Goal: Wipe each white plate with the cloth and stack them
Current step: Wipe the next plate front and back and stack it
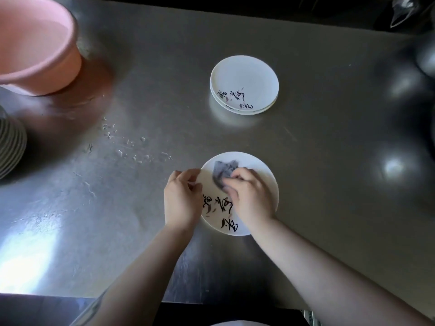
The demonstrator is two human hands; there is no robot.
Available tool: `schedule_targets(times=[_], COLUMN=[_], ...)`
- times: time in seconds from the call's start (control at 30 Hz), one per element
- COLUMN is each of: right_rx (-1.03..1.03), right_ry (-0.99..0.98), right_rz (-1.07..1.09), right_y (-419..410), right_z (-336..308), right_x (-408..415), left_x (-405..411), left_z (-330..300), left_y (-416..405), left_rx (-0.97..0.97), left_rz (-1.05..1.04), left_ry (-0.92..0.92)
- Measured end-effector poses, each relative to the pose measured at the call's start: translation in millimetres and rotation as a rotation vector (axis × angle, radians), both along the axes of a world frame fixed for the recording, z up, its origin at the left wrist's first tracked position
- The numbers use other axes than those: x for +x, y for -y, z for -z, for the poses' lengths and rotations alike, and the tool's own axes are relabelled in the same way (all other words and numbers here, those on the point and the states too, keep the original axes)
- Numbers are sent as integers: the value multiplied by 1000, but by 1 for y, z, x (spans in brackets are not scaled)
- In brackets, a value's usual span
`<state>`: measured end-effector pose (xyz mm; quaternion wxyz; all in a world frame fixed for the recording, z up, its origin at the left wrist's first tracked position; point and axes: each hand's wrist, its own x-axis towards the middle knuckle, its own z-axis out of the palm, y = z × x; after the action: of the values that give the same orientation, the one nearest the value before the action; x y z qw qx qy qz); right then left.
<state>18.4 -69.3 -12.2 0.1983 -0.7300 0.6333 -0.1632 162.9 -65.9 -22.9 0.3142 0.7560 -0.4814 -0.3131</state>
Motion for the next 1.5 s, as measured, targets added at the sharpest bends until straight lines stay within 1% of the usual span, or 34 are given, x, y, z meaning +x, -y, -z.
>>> schedule_targets(times=[0.1,0.17,0.27,0.37,0.43,0.5,0.53,0.6,0.67,0.73,0.83,0.9,0.97,1.03,1.1,1.17,1.23,1.37,1.43,1.5], right_rx=[6,33,58,108,35,-81,-114,-113,-113,-144,-129,-82,-53,-78,-118,-137,-109,-85,-69,-49], right_ry=[61,70,29,22,102,152,158,148,68,8,-14,-44,-49,-27,3,17,11,-51,-67,-75], right_rz=[-137,-138,0,78,151,179,155,21,-141,-217,-146,-78,-40,-20,4,11,10,34,62,68], right_y=[-30,-37,-28,-20,-16,-4,6,26,39,47,48,48,45,39,34,33,37,40,37,35], right_z=[-3,-3,-2,-3,-9,-15,-16,-15,-12,-5,5,10,11,9,7,6,6,5,5,5], right_x=[-4,-24,-47,-47,-50,-50,-47,-37,-26,-22,-27,-37,-43,-39,-31,-24,-22,-33,-40,-38], left_x=[1,3,3,8,15,18,17,11,4,2,8,12,17,20,18,11,2,9,21,24], left_z=[-1,-1,-1,-3,-8,-13,-14,-18,-17,-14,-11,-10,-9,-9,-11,-14,-17,-15,-13,-13], left_y=[1,2,2,4,12,28,37,52,61,64,65,61,49,37,36,43,52,51,40,31], left_rx=[4,8,20,66,111,95,73,72,122,160,204,237,287,315,265,164,138,239,325,369], left_rz=[-1,1,20,84,146,174,182,234,312,369,364,369,412,458,451,409,415,407,443,500], left_ry=[1,0,7,20,34,75,95,114,126,132,168,185,172,194,240,216,180,145,112,127])
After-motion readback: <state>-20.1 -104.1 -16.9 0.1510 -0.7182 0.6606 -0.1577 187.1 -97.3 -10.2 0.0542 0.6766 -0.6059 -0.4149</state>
